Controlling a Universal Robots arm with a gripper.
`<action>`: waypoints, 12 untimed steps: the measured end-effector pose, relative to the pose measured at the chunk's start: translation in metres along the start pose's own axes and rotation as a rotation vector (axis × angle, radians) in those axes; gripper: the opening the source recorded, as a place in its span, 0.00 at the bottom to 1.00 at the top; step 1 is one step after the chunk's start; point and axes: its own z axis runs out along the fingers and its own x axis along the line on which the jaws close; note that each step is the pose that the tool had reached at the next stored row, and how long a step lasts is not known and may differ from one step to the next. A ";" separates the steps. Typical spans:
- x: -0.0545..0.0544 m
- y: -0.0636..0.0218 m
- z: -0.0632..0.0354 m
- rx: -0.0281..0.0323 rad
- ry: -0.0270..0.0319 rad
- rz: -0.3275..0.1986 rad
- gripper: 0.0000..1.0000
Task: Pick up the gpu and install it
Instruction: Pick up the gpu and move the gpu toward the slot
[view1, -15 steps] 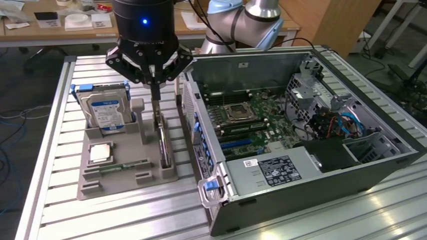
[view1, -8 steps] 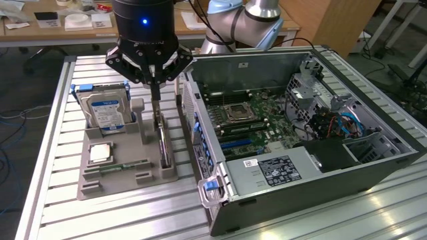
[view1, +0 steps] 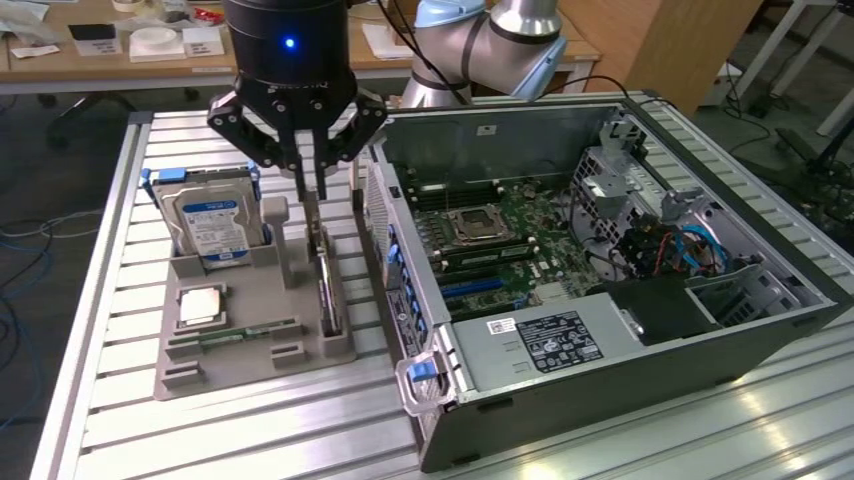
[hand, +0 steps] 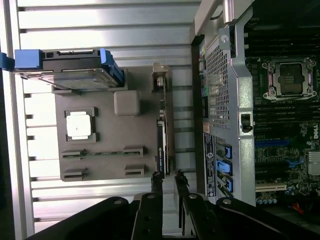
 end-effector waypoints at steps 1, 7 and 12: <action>0.000 0.0000 0.0000 0.0000 0.0000 0.000 0.23; 0.000 0.0000 0.0000 0.0000 0.0000 0.000 0.47; 0.000 0.0000 0.0000 0.0000 0.0000 0.000 0.53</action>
